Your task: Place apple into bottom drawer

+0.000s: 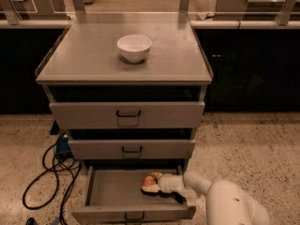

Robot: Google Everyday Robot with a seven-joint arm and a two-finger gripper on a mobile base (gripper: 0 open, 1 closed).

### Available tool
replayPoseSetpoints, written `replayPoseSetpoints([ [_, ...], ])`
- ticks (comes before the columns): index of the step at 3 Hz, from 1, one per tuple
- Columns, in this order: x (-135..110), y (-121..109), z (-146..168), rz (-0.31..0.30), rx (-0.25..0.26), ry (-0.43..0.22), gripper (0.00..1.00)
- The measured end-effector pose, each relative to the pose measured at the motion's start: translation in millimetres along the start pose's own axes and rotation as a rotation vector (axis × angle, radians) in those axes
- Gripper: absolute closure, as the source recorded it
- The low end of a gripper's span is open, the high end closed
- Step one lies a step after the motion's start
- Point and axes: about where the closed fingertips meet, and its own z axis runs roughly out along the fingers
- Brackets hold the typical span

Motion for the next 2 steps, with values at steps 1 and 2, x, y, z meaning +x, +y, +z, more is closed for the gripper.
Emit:
replayPoseSetpoints([
  [1, 0.0, 0.1, 0.1, 0.000, 0.000, 0.000, 0.00],
  [2, 0.0, 0.1, 0.1, 0.000, 0.000, 0.000, 0.00],
])
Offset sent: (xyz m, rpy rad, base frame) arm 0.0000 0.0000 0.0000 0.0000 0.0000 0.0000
